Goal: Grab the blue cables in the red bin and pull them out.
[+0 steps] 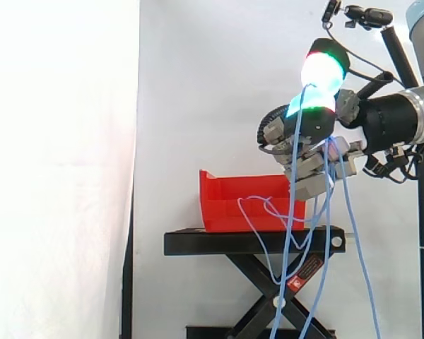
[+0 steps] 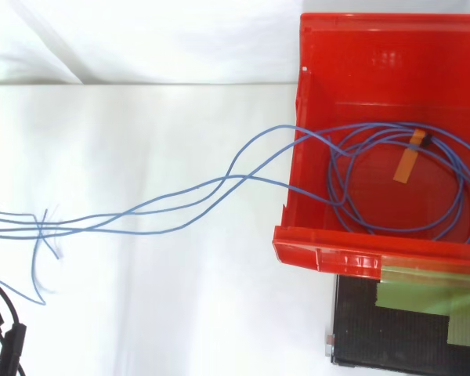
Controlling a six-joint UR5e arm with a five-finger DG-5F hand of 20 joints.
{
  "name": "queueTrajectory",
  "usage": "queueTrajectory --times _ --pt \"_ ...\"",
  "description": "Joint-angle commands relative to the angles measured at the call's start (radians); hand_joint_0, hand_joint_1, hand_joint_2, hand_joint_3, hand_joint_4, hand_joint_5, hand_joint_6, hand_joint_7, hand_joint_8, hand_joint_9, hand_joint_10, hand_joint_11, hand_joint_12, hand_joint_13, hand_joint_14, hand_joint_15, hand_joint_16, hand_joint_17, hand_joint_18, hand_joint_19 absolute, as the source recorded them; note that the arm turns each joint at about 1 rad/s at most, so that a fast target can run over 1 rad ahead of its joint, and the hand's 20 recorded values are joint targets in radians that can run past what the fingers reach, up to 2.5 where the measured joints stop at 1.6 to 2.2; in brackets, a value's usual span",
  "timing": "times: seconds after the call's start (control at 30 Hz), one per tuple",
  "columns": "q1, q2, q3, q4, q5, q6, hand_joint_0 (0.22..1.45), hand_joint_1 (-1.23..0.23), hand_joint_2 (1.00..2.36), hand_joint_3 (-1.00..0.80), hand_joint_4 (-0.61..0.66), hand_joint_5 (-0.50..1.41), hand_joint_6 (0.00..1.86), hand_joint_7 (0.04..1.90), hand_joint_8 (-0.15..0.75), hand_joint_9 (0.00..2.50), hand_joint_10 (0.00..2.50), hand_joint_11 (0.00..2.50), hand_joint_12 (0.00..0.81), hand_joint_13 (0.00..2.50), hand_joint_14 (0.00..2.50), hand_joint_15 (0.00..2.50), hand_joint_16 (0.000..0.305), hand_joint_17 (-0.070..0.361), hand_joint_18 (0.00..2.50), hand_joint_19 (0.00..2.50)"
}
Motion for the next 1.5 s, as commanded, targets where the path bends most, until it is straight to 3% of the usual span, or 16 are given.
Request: queueTrajectory --times 0.0,0.3,0.47,0.53,0.8,1.1,1.47 --pt "0.001 0.0 0.0 0.0 -0.001 0.001 0.91 -0.87 1.0 -0.93 0.23 0.64 1.01 0.49 0.282 0.81 0.56 1.36 0.331 0.86 1.02 1.18 0.04 0.09 0.76 1.12" --pt "-0.004 0.0 0.0 -0.001 -0.001 0.006 0.92 -0.85 1.01 -0.81 0.27 0.54 1.31 0.39 0.279 0.81 0.79 1.25 0.33 0.88 1.06 1.16 0.04 0.089 0.8 1.15" --pt "-0.003 0.0 0.0 0.0 0.004 0.021 0.93 -0.85 1.01 -0.78 0.28 0.54 1.38 0.37 0.287 0.82 0.8 1.27 0.327 0.89 1.07 1.15 0.04 0.09 0.81 1.15" --pt "-0.001 0.0 0.0 0.002 0.004 0.023 0.93 -0.85 1.01 -0.77 0.28 0.54 1.39 0.38 0.28 0.82 0.81 1.26 0.33 0.89 1.08 1.15 0.04 0.09 0.81 1.15" --pt "0.001 0.0 0.0 0.012 0.005 -0.003 0.96 -0.84 1.01 -0.78 0.29 0.52 1.43 0.37 0.29 0.83 0.92 1.23 0.325 0.84 1.66 1.0 0.038 0.084 0.92 1.24" --pt "0.001 0.0 0.0 0.012 0.005 -0.005 0.96 -0.84 1.01 -0.78 0.29 0.51 1.44 0.36 0.288 0.79 1.02 1.18 0.326 0.82 1.75 0.98 0.038 0.085 0.92 1.25" --pt "0.001 0.0 0.0 0.012 0.005 -0.005 0.96 -0.84 1.01 -0.79 0.27 0.51 1.45 0.35 0.281 0.77 0.97 1.19 0.322 0.77 1.77 0.97 0.038 0.085 0.86 1.25"
